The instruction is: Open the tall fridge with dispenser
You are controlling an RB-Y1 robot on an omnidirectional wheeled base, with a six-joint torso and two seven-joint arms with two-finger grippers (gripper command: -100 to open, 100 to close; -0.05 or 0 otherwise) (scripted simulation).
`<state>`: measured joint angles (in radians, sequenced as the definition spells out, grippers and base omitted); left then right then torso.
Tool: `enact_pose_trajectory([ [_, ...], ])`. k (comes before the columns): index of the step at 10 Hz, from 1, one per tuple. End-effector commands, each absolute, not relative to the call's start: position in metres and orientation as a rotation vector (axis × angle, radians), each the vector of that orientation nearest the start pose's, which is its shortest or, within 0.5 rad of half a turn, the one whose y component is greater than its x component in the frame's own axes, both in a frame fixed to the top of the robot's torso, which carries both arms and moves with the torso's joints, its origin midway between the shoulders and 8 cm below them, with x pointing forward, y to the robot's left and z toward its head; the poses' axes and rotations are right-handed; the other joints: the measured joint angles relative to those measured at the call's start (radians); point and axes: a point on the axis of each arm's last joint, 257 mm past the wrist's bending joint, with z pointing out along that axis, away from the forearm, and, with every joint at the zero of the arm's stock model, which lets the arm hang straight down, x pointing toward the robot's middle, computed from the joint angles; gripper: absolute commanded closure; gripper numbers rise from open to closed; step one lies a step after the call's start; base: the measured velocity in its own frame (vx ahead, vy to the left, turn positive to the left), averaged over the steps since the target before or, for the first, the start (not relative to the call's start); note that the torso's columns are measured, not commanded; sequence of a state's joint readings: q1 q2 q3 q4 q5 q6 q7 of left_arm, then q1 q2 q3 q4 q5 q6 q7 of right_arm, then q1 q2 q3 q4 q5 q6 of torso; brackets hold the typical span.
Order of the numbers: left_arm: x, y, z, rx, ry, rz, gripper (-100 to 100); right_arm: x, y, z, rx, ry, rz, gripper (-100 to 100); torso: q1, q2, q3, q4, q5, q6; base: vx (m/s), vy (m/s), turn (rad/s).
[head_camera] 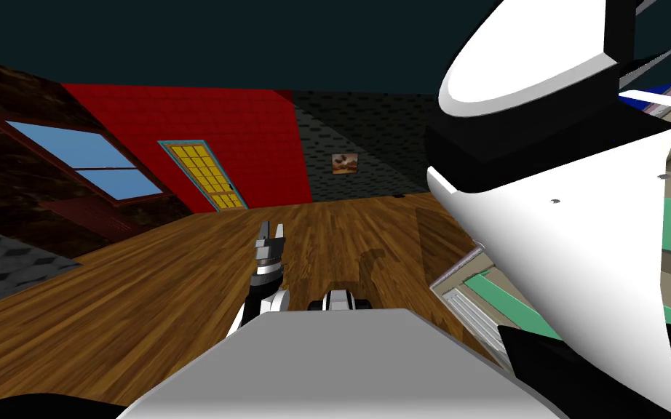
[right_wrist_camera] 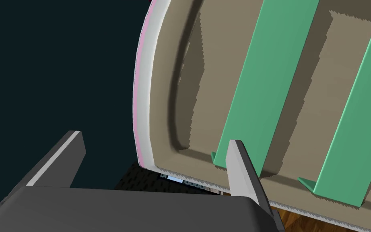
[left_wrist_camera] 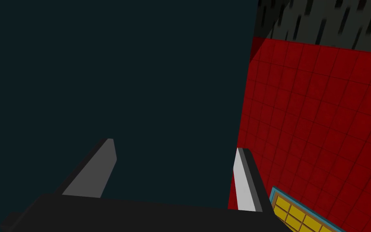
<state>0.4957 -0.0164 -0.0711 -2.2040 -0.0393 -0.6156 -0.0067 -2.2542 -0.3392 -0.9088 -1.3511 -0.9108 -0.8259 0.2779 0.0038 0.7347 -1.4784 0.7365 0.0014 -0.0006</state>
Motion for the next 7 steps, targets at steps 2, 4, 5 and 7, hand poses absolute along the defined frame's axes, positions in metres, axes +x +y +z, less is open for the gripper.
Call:
enact_pose_trajectory([
  [2, 0.342, 0.25, 0.014, -0.614, 0.595, -1.357, 0, 0.067, -0.546, 0.536, 0.27, 2.425, -2.797, -100, -0.005, 0.006, 0.004, 0.002, -0.002, 0.001, -0.001, 0.005, 0.017],
  [4, 0.343, 0.25, 0.014, -0.614, 0.595, -1.357, 0, 0.055, -0.556, 0.531, 0.331, 2.495, -2.842, -100, -0.005, 0.006, 0.004, 0.003, -0.002, 0.001, -0.01, -0.005, -0.003],
  [5, 0.343, 0.25, 0.014, -0.614, 0.595, -1.357, 0, 0.042, -0.564, 0.526, 0.368, 2.537, -2.823, -100, -0.005, 0.004, 0.003, 0.002, -0.002, 0.001, -0.005, -0.003, 0.002],
  [7, 0.342, 0.25, 0.014, -0.614, 0.595, -1.357, 0, 0.04, -0.555, 0.546, 0.45, 2.514, -2.98, -100, -0.003, 0.003, 0.002, 0.001, -0.001, 0.0, 0.034, 0.016, -0.151],
])
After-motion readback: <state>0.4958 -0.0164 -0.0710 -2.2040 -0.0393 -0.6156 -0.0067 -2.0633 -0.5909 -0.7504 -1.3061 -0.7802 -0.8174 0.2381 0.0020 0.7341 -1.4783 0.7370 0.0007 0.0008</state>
